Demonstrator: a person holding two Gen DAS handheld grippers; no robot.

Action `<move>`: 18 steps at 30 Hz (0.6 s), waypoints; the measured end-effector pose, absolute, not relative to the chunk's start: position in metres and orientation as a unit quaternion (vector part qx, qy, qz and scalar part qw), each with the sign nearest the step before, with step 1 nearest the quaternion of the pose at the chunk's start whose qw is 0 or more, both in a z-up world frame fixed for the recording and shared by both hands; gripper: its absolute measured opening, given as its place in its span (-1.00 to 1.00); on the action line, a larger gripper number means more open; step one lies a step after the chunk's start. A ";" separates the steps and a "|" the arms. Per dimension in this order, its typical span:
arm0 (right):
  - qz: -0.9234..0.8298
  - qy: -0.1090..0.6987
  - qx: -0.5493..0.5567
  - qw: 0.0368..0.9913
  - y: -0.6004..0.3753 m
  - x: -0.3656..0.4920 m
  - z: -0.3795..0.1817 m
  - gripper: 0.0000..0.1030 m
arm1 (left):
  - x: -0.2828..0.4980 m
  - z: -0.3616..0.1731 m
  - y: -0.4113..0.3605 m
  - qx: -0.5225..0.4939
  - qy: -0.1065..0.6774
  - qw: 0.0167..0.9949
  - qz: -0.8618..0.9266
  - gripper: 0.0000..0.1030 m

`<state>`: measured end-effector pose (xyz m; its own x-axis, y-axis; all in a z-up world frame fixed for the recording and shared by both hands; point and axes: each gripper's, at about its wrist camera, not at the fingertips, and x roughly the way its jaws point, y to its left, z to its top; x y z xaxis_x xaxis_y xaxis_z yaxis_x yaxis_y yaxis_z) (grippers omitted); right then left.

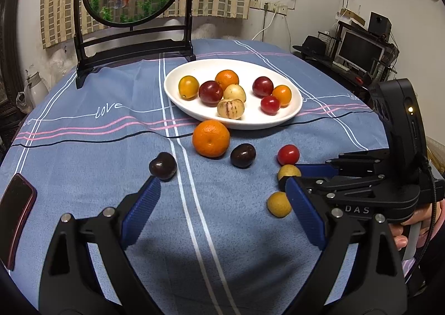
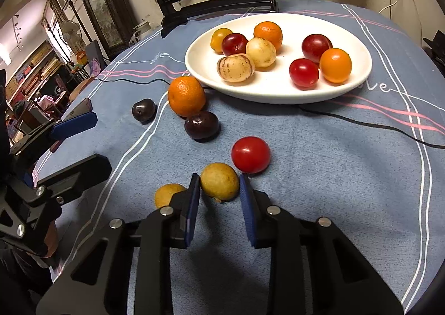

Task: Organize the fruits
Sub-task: 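Grasp the pale yellow fruit with the right tool while the left tool grasps a yellow fruit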

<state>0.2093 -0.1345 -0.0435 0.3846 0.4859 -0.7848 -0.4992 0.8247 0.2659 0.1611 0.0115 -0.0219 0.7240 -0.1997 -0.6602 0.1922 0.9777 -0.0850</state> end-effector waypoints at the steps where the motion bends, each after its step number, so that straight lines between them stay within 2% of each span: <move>1: 0.298 0.468 -0.004 0.832 -0.136 0.209 -0.043 -0.44 | 0.161 -0.022 0.012 -0.006 0.357 0.928 -0.105 0.81; 13: 0.290 0.438 0.059 0.849 -0.166 0.203 -0.022 -0.44 | 0.161 -0.036 -0.022 0.033 0.389 0.903 -0.178 0.73; 18: 0.290 0.436 0.064 0.849 -0.166 0.200 -0.021 -0.44 | 0.168 -0.045 -0.035 0.025 0.415 0.887 -0.200 0.31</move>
